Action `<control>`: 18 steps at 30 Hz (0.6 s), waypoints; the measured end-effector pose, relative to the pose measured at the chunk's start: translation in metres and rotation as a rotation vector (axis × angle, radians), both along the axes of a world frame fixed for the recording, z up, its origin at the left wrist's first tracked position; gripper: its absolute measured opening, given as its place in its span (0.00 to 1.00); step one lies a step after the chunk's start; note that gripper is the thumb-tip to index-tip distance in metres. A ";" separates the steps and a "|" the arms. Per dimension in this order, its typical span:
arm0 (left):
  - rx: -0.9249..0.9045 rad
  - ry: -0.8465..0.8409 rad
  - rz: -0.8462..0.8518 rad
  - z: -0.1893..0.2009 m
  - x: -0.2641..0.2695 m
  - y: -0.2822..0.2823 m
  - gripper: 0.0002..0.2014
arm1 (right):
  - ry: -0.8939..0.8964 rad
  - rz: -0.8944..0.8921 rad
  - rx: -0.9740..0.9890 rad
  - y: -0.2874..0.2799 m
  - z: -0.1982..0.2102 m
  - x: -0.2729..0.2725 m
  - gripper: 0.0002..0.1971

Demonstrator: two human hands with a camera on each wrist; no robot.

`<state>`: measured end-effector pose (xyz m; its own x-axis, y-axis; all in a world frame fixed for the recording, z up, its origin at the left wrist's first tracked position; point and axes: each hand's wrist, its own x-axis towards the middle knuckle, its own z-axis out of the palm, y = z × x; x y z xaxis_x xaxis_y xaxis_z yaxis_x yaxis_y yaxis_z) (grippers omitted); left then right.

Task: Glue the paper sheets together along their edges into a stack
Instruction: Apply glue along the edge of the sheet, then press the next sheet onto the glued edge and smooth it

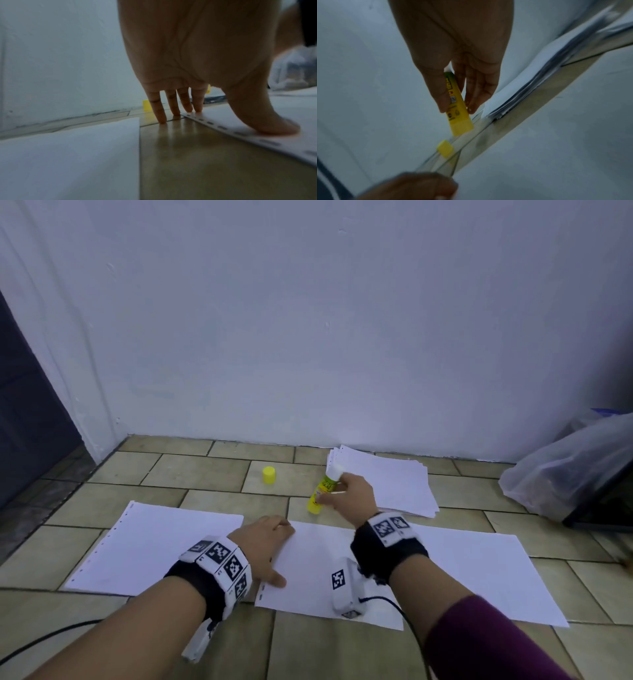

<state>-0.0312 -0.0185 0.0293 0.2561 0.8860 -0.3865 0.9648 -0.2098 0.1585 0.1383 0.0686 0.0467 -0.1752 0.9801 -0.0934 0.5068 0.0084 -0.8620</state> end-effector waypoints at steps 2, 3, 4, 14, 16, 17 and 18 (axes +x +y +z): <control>0.026 0.000 0.019 -0.002 0.001 -0.001 0.47 | -0.156 0.033 0.112 0.005 -0.001 -0.015 0.12; 0.037 0.004 0.022 -0.002 0.002 -0.002 0.47 | -0.198 0.049 0.150 0.006 -0.001 -0.022 0.11; 0.046 0.003 0.023 -0.003 0.004 -0.003 0.47 | -0.240 0.066 0.172 0.008 -0.003 -0.028 0.10; 0.085 0.009 0.030 -0.003 0.006 -0.004 0.48 | -0.480 0.123 0.168 0.017 -0.013 -0.037 0.11; 0.084 0.011 0.029 -0.004 0.006 -0.004 0.48 | -0.460 0.123 0.136 0.014 -0.013 -0.032 0.18; 0.080 0.011 0.030 -0.004 0.005 -0.004 0.49 | -0.426 0.115 0.138 0.012 -0.014 -0.028 0.21; 0.073 0.013 0.029 -0.004 0.005 -0.003 0.49 | -0.382 0.102 0.144 0.009 -0.013 -0.023 0.22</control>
<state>-0.0267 -0.0220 0.0256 0.2253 0.9188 -0.3240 0.9725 -0.1921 0.1314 0.1151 0.0779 0.0336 -0.2513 0.9673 -0.0339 0.7804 0.1818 -0.5983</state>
